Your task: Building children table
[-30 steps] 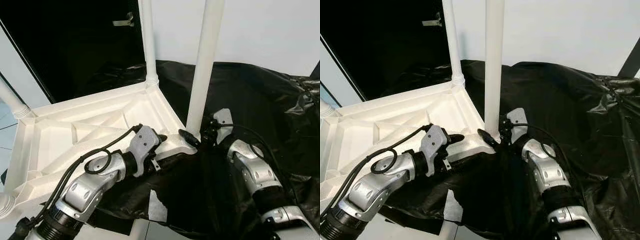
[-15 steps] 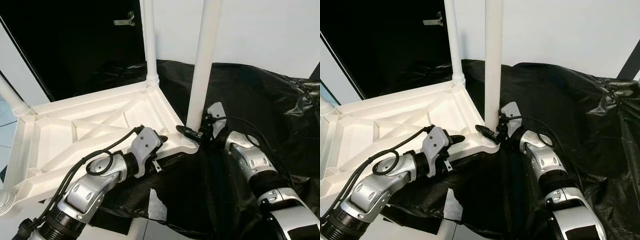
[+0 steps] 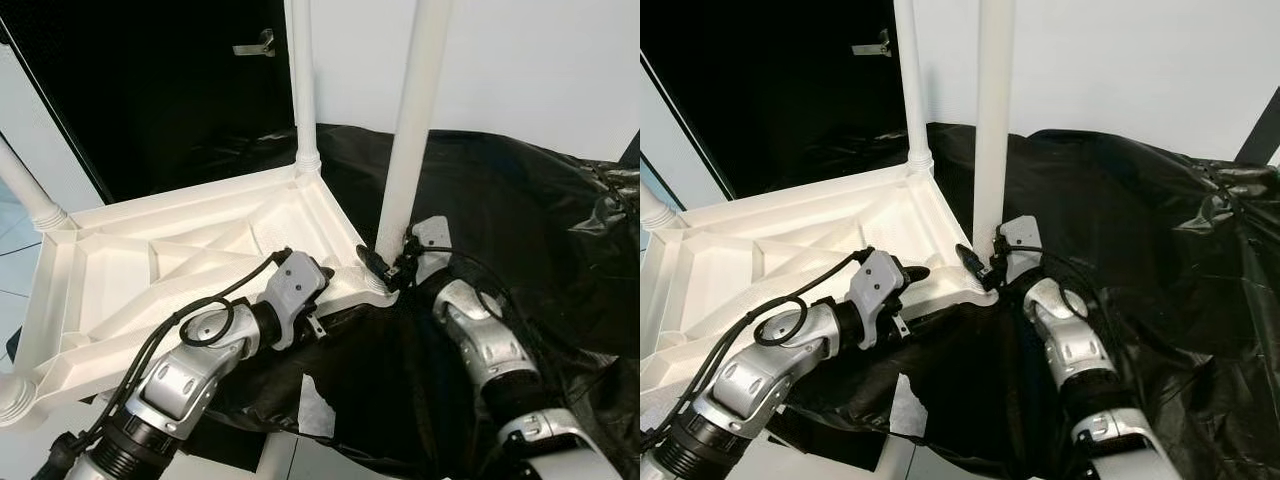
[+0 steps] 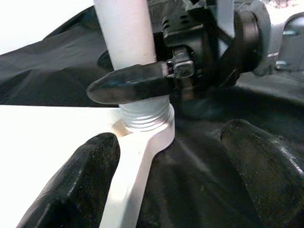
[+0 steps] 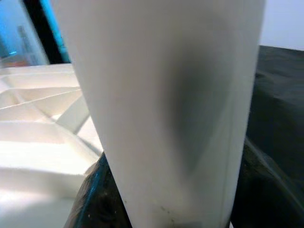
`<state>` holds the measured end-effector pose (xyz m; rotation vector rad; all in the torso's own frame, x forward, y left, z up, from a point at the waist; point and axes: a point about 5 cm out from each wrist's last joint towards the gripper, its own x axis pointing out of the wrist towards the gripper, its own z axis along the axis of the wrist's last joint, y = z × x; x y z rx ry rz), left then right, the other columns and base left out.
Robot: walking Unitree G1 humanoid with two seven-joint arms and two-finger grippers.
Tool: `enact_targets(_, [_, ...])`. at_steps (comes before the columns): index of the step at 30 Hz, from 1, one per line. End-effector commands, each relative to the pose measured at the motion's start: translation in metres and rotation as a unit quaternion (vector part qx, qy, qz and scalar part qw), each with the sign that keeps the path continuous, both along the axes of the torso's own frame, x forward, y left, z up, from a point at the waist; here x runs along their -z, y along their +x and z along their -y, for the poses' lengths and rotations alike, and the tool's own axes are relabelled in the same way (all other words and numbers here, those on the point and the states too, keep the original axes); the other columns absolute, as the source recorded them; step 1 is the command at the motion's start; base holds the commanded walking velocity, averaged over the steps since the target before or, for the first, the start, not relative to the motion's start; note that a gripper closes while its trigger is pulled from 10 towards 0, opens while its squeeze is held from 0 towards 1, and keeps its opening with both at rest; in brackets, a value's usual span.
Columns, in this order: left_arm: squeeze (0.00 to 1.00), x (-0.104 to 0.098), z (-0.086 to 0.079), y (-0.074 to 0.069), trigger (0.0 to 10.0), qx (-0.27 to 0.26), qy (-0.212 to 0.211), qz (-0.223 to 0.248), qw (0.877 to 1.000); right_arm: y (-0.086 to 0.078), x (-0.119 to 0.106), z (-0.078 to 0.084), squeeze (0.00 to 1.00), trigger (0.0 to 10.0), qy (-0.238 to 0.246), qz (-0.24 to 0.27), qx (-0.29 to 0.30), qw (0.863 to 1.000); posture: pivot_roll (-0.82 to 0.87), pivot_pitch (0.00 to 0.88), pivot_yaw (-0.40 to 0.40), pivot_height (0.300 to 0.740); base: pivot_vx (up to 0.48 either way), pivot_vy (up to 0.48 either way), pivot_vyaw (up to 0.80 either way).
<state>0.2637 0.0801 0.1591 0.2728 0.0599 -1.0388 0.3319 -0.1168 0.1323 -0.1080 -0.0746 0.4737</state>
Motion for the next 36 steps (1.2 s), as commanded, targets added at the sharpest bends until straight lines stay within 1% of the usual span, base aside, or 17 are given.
enact_targets(1, [0.00,0.002,0.000,0.000,10.0,0.002,0.005,0.002,1.000,-0.005,0.021,0.009,0.00,10.0,-0.016,-0.043,0.074,0.996,0.01,0.000,0.013,0.740,0.000,0.000,0.00])
enact_targets(2, [0.00,0.002,0.000,0.000,10.0,0.002,0.005,0.002,1.000,-0.005,0.021,0.009,0.00,10.0,-0.016,-0.043,0.074,0.996,0.01,0.000,0.013,0.740,0.000,0.000,0.00])
enact_targets(4, [0.00,0.002,0.000,0.000,10.0,0.003,0.006,0.002,1.000,-0.009,0.021,0.005,0.00,10.0,-0.003,-0.039,0.123,0.992,0.01,0.000,0.010,0.740,0.000,0.000,0.00])
enact_targets(6, [0.00,0.002,0.000,0.000,10.0,0.002,0.006,0.002,1.000,-0.010,0.020,0.003,0.00,10.0,0.002,-0.038,0.143,0.989,0.00,0.000,0.011,0.740,0.000,0.000,0.00])
enact_targets(7, [0.00,0.002,0.000,0.001,10.0,0.001,0.005,0.002,1.000,-0.013,0.019,-0.001,0.00,10.0,0.019,-0.039,0.170,0.984,0.00,0.000,0.011,0.740,0.000,0.000,0.00])
enact_targets(8, [0.00,0.002,-0.001,0.001,10.0,0.000,0.005,0.002,1.000,-0.014,0.018,-0.003,0.00,10.0,0.030,-0.040,0.178,0.983,0.00,0.000,0.011,0.740,0.000,0.000,0.00])
enact_targets(11, [0.00,0.003,-0.001,0.001,10.0,0.000,0.005,0.002,1.000,-0.016,0.018,-0.007,0.00,10.0,0.046,-0.045,0.182,0.981,0.00,0.000,0.009,0.740,0.000,0.000,0.00])
enact_targets(14, [0.00,0.003,0.000,0.000,10.0,0.001,0.005,0.001,1.000,-0.019,0.015,-0.019,0.00,10.0,0.061,-0.043,0.169,0.983,0.00,0.000,0.014,0.740,0.000,0.000,0.00])
enact_targets(18, [0.00,0.003,0.001,0.000,10.0,0.002,0.006,0.001,1.000,-0.021,0.009,-0.018,0.00,10.0,0.066,-0.028,0.160,0.985,0.01,0.000,0.012,0.740,0.000,0.000,0.00])
enact_targets(19, [0.00,0.003,0.000,0.000,10.0,0.003,0.007,0.002,1.000,-0.021,0.008,-0.016,0.18,10.0,0.067,-0.024,0.160,0.984,0.01,0.000,0.012,0.740,0.000,0.000,0.00])
enact_targets(20, [0.00,0.003,0.000,0.000,10.0,0.003,0.007,0.002,1.000,-0.021,0.008,-0.016,0.18,10.0,0.067,-0.024,0.160,0.984,0.01,0.000,0.012,0.740,0.000,0.000,0.00])
enact_targets(21, [0.00,0.002,0.000,0.001,10.0,0.002,0.007,0.002,1.000,-0.022,0.006,-0.014,1.00,10.0,0.070,-0.017,0.153,0.986,0.01,0.000,0.013,0.740,0.000,0.000,0.00])
enact_targets(27, [0.00,0.001,-0.001,0.001,10.0,0.000,0.007,0.004,1.000,-0.026,-0.001,-0.005,1.00,10.0,0.063,0.000,0.115,0.991,0.01,0.000,0.012,0.740,0.000,0.000,0.00])
enact_targets(30, [0.00,0.001,-0.001,0.000,10.0,0.000,0.007,0.004,1.000,-0.029,-0.003,0.005,1.00,10.0,0.059,0.003,0.084,0.995,0.01,0.000,0.010,0.740,0.000,0.000,0.00])
enact_targets(32, [0.00,0.001,-0.001,0.000,10.0,0.000,0.007,0.004,1.000,-0.029,-0.003,0.005,1.00,10.0,0.059,0.003,0.084,0.995,0.01,0.000,0.010,0.740,0.000,0.000,0.00])
enact_targets(34, [0.00,0.000,-0.003,0.000,10.0,-0.001,0.006,0.004,1.000,-0.030,-0.002,0.008,1.00,10.0,0.052,-0.002,0.040,0.998,0.01,0.000,0.018,0.740,0.000,0.000,0.00])
enact_targets(36, [0.00,0.000,-0.003,0.001,10.0,-0.001,0.007,0.004,1.000,-0.031,-0.002,0.010,1.00,10.0,0.049,-0.004,0.025,0.998,0.01,0.000,0.019,0.740,0.000,0.000,0.00])
